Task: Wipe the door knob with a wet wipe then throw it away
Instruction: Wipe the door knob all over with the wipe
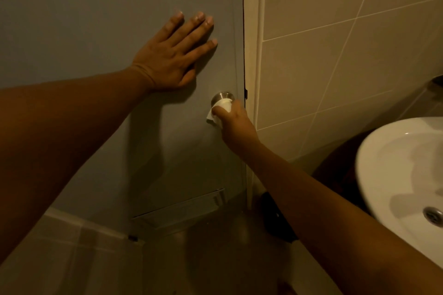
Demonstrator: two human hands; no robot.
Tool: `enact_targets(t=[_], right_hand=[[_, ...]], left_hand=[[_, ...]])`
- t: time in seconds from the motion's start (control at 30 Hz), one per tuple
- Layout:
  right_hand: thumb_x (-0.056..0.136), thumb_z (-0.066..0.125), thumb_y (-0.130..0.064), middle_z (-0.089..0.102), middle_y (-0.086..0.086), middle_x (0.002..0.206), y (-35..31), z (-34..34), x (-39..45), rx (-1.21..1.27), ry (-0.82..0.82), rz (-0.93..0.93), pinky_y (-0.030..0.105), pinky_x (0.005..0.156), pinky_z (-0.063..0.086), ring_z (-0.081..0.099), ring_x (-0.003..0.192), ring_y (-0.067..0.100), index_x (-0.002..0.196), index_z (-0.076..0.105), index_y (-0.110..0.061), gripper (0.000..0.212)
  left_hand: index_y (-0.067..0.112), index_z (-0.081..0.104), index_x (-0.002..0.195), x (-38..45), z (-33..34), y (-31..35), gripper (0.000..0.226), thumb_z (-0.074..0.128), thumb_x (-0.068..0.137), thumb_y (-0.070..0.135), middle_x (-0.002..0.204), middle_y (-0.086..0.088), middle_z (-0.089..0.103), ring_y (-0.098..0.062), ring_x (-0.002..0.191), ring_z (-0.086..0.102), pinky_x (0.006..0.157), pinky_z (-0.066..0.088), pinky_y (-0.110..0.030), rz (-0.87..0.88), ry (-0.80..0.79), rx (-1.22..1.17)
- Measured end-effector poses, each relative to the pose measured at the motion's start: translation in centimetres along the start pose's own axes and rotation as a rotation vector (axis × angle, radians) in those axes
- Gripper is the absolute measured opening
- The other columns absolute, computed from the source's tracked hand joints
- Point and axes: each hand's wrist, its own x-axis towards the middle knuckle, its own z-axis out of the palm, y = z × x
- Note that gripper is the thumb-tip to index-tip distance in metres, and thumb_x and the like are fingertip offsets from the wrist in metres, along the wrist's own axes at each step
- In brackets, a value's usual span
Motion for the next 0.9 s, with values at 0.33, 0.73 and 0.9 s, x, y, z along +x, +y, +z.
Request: enact_targets(t=[0.33, 0.73, 0.9], right_hand=[[0.09, 0.066, -0.025, 0.057, -0.007, 0.101, -1.2, 1.0, 0.4, 0.938, 0.082, 0.453, 0.035, 0.069, 0.061, 0.064, 0.085, 0.015, 0.127, 0.05, -0.016, 0.041], [0.091, 0.065, -0.013, 0.06, -0.001, 0.101, -1.0, 0.9, 0.8, 1.012, 0.097, 0.548, 0.027, 0.065, 0.06, 0.064, 0.091, 0.026, 0.13, 0.05, -0.007, 0.042], [0.088, 0.064, -0.026, 0.055, 0.007, 0.122, -0.9, 1.2, 0.9, 0.572, 0.032, 0.474, 0.037, 0.093, 0.053, 0.057, 0.107, 0.02, 0.132, 0.047, -0.017, 0.048]], left_hand=[[0.016, 0.019, 0.154, 0.0, 0.1, 0.1, 0.065, 0.032, 0.095, 0.041, 0.158, -0.021, 0.021, -0.036, 0.147, 0.018, 0.119, -0.003, -0.045, 0.016, 0.037, 0.02], [0.017, 0.015, 0.154, 0.0, 0.2, 0.2, 0.066, 0.03, 0.095, 0.043, 0.159, -0.02, 0.019, -0.035, 0.148, 0.015, 0.119, -0.003, -0.046, 0.004, 0.02, 0.021], [0.018, 0.011, 0.155, 0.0, 0.0, 0.2, 0.067, 0.03, 0.096, 0.044, 0.161, -0.018, 0.012, -0.032, 0.147, 0.004, 0.119, -0.008, -0.044, -0.011, -0.019, 0.001]])
